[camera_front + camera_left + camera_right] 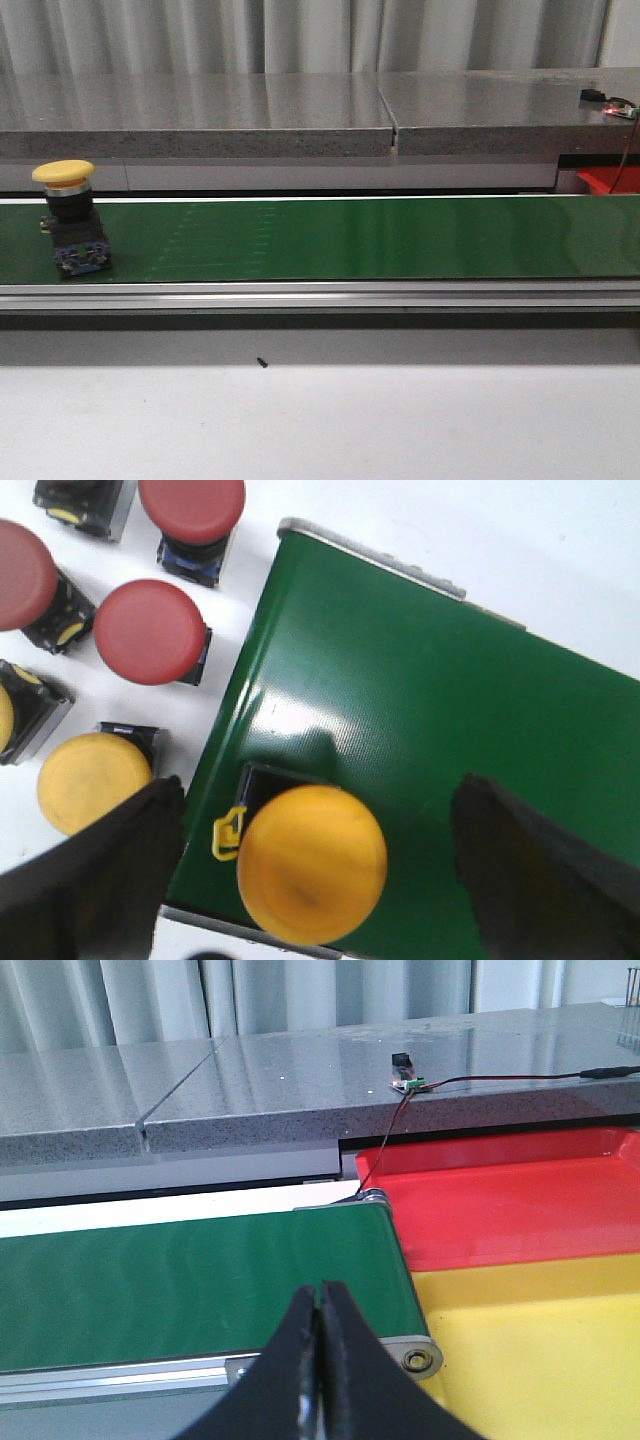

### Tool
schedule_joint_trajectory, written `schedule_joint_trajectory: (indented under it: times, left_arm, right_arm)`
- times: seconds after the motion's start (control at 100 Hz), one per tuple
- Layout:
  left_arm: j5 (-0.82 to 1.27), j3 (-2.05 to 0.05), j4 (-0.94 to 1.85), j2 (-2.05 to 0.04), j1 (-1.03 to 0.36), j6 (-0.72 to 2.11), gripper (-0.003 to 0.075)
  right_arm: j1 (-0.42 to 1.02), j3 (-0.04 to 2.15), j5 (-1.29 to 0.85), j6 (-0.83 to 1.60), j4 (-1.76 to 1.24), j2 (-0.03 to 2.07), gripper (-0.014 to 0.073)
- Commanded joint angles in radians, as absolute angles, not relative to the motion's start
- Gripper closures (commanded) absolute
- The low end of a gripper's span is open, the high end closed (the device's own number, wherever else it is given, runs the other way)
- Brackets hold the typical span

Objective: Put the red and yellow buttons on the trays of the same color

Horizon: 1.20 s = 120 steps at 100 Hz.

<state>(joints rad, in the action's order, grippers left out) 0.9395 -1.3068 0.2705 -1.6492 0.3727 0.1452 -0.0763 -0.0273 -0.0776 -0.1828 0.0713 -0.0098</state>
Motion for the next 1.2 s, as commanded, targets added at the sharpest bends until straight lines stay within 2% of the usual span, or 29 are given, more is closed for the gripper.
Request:
schedule_joint_trajectory:
  times: [0.0, 0.14, 0.47, 0.79, 1.19]
  left_arm:
    - [0.906, -1.344, 0.307, -1.584, 0.361, 0.150, 0.0178]
    - [0.909, -1.344, 0.309, -1.516, 0.344, 0.178, 0.0291]
    - [0.913, -1.297, 0.281, -1.300, 0.182, 0.200, 0.0736]
    - [0.918, -1.140, 0.263, -1.063, 0.085, 0.201, 0.0739]
    - [0.886, -0.890, 0.245, -0.773, 0.083, 0.216, 0.0739]
  right_arm:
    - [-0.082, -0.013, 0.000, -0.182, 0.083, -0.031, 0.0660]
    - [-0.082, -0.013, 0.000, -0.182, 0.083, -0.031, 0.0660]
    - [-0.082, -0.013, 0.000, -0.182, 0.083, -0.031, 0.0660]
    - [-0.082, -0.013, 0.000, -0.182, 0.083, -0.031, 0.0660]
    - [-0.082, -0.013, 0.000, -0.182, 0.083, -0.031, 0.0660]
